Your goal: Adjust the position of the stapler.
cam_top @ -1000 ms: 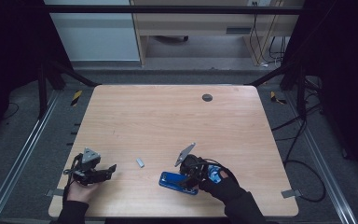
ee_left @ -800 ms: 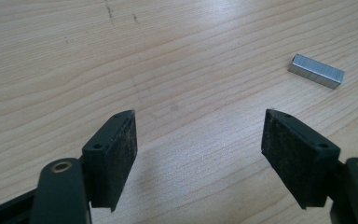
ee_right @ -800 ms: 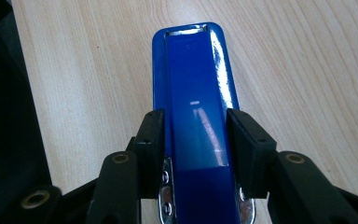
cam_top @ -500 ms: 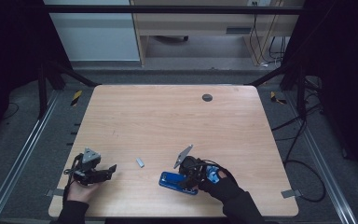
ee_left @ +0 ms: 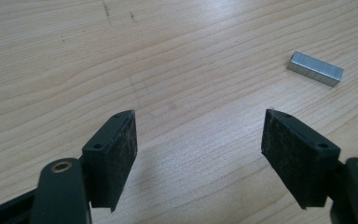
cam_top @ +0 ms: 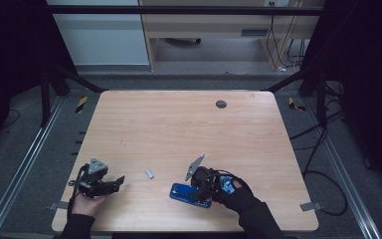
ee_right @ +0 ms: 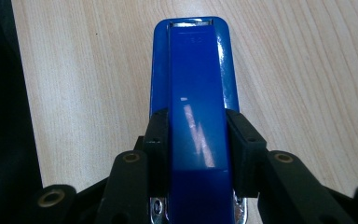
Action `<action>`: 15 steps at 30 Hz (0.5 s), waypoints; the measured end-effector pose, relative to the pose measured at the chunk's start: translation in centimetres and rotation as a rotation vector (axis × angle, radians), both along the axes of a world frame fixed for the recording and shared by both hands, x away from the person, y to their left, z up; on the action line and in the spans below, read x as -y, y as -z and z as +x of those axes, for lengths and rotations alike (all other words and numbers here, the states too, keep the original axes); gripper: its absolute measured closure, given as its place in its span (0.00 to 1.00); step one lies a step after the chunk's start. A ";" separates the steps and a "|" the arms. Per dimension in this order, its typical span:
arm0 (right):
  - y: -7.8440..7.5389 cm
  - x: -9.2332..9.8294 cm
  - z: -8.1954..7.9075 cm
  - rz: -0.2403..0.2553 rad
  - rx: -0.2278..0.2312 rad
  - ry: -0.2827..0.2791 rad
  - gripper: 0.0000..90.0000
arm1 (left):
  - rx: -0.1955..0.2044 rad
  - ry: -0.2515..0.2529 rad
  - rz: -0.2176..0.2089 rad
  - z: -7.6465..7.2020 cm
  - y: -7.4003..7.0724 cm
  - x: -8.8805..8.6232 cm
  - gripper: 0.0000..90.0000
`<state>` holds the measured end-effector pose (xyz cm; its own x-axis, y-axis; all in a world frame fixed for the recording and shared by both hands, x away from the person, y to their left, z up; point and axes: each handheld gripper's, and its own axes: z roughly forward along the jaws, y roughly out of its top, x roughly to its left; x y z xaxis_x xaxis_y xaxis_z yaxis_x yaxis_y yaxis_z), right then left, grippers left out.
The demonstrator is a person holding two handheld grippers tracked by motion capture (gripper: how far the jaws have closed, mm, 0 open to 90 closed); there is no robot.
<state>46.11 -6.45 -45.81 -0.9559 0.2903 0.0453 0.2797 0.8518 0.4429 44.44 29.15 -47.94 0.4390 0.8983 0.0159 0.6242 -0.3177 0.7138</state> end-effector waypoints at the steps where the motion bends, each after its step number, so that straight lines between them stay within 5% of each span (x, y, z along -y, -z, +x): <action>1: 0.0 0.0 0.0 0.001 0.002 -0.003 0.72 | 0.000 0.000 0.000 0.0 0.0 0.0 0.29; 15: -1.2 -0.2 0.4 -0.038 0.016 -0.103 0.73 | -0.004 0.003 0.005 0.0 0.0 0.0 0.29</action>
<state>46.48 -6.28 -44.59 -0.9813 0.1916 0.0202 0.1827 0.8922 0.4130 44.46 29.13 -47.97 0.4416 0.8970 0.0190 0.6259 -0.3231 0.7098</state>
